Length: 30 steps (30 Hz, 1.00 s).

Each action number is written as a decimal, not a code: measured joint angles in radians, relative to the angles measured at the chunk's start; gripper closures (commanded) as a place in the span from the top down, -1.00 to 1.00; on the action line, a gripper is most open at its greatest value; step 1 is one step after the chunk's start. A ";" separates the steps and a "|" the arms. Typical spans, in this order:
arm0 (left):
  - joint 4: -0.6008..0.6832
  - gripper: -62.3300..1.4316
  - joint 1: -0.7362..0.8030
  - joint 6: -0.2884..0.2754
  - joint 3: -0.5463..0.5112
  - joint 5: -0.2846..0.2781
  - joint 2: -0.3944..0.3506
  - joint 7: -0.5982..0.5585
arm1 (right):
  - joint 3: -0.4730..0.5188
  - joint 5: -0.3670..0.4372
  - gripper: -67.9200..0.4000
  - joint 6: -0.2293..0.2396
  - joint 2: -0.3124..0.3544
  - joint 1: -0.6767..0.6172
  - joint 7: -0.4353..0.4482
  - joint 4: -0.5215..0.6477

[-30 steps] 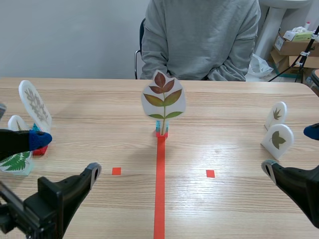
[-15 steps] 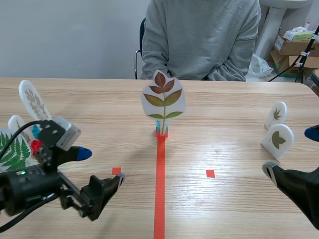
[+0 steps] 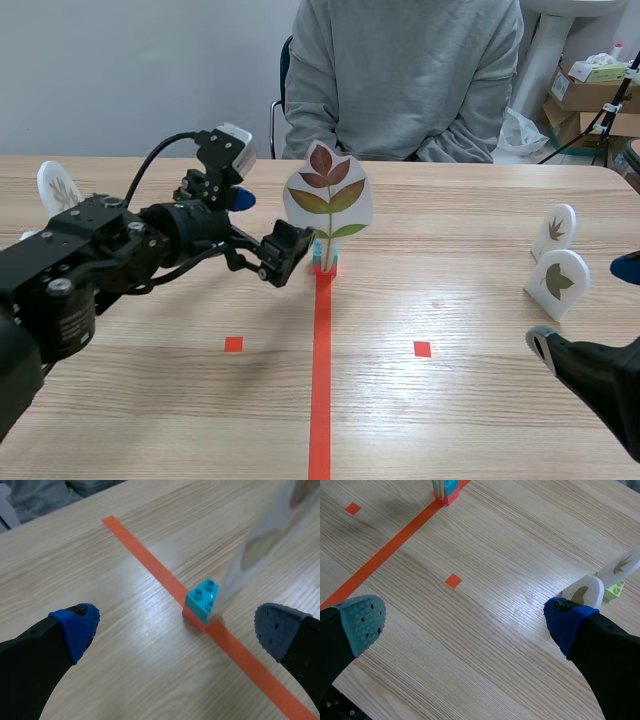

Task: Do the leaf sorting experiment

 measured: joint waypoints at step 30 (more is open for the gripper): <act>-0.027 0.41 -0.014 0.000 0.062 0.000 0.100 -0.003 | 0.000 0.000 1.00 0.000 0.000 0.000 0.000 0.000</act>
